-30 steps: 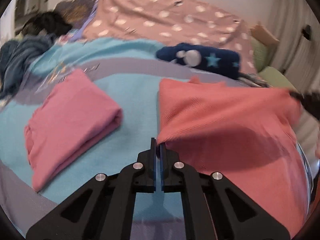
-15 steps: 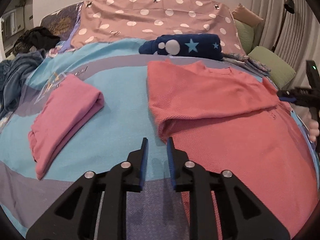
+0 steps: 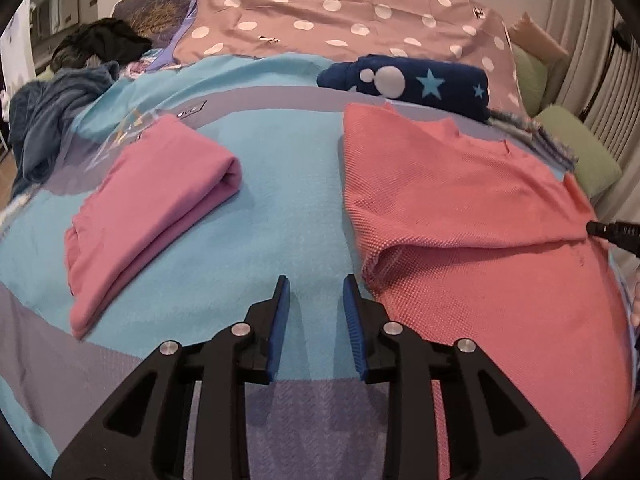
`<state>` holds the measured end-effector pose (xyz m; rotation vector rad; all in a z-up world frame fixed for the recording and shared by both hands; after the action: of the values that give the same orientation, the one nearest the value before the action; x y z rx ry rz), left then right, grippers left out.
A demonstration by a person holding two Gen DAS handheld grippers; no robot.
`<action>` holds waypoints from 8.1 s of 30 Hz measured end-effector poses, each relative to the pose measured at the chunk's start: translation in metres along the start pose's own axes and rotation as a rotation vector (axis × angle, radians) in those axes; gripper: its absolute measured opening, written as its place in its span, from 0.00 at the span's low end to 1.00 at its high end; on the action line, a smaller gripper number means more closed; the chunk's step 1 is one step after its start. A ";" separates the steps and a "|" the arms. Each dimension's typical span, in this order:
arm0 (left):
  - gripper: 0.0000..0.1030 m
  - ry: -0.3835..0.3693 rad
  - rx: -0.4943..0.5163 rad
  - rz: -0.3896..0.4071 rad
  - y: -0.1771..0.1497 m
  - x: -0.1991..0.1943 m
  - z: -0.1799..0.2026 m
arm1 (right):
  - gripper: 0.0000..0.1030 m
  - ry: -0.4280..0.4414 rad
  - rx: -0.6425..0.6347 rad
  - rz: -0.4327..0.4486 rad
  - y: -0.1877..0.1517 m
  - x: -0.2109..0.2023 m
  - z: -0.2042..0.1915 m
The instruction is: Fold small clothes
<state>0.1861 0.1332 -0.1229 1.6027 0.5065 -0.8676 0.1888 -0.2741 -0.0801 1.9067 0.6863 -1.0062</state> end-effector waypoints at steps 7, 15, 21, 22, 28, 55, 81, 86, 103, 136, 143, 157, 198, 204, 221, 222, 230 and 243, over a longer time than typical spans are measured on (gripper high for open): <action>0.34 -0.201 -0.061 0.072 0.008 -0.004 -0.001 | 0.25 0.163 -0.110 0.026 0.019 -0.031 -0.074; 0.40 -0.410 -0.183 0.059 0.037 0.031 -0.018 | 0.39 0.362 -0.459 -0.204 0.004 0.019 -0.282; 0.41 -0.447 -0.189 0.063 0.036 0.048 -0.024 | 0.39 0.258 -0.601 -0.428 -0.018 0.087 -0.385; 0.41 -0.463 -0.189 0.075 0.033 0.047 -0.026 | 0.39 0.228 -0.621 -0.456 -0.022 0.093 -0.390; 0.36 -0.539 -0.165 0.089 0.030 0.047 -0.019 | 0.34 0.023 -0.702 -0.566 -0.038 0.133 -0.400; 0.10 -0.544 -0.124 0.029 0.018 0.036 -0.018 | 0.39 0.175 -0.457 -0.104 0.027 0.018 -0.220; 0.07 -0.500 -0.130 0.040 0.015 0.038 -0.022 | 0.05 0.090 -0.120 -0.117 0.015 0.007 -0.050; 0.07 -0.496 -0.128 0.028 0.013 0.036 -0.025 | 0.13 0.023 -0.055 -0.169 0.011 0.027 -0.028; 0.09 -0.496 -0.112 0.024 0.011 0.038 -0.023 | 0.05 0.000 -0.034 -0.105 0.044 0.064 -0.053; 0.06 -0.161 -0.023 0.007 0.070 0.055 -0.029 | 0.34 0.181 0.224 0.025 0.002 -0.040 0.087; 0.31 -0.160 0.076 -0.004 0.044 0.021 0.000 | 0.35 0.225 0.691 0.096 0.017 -0.051 0.241; 0.33 -0.126 -0.016 0.088 0.048 -0.028 0.012 | 0.27 0.203 1.005 0.142 0.069 0.030 0.323; 0.00 -0.576 -0.060 -0.056 0.077 0.064 0.096 | 0.30 0.398 -0.290 -0.057 -0.083 -0.049 -0.087; 0.01 -0.687 -0.042 0.233 0.136 -0.042 0.087 | 0.36 0.255 -0.130 0.022 -0.053 -0.058 -0.012; 0.33 -0.329 -0.009 0.131 0.094 -0.021 0.015 | 0.39 0.200 -0.102 -0.030 -0.063 -0.040 0.003; 0.34 -0.324 -0.030 0.128 0.089 -0.020 0.008 | 0.39 0.209 -0.102 -0.033 -0.062 -0.042 0.002; 0.35 -0.345 -0.118 0.053 0.069 0.014 -0.015 | 0.41 0.343 -0.311 -0.065 -0.076 -0.050 -0.081; 0.28 -0.352 -0.032 0.095 0.080 0.016 -0.020 | 0.45 0.322 -1.102 0.021 -0.210 -0.025 -0.238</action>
<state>0.2599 0.1328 -0.0825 1.3940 0.1925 -1.0372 0.1065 0.0329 -0.0738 1.0684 1.1006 -0.1647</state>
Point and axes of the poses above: each gripper's, at about its wrist camera, not at the fingertips, and x roughly the way its jaws point, z to its right, y to its top, the point moved 3 cm from there along x, roughly the way its jaws point, and after that the axes turned 14 degrees about x, right-handed, at the moved point
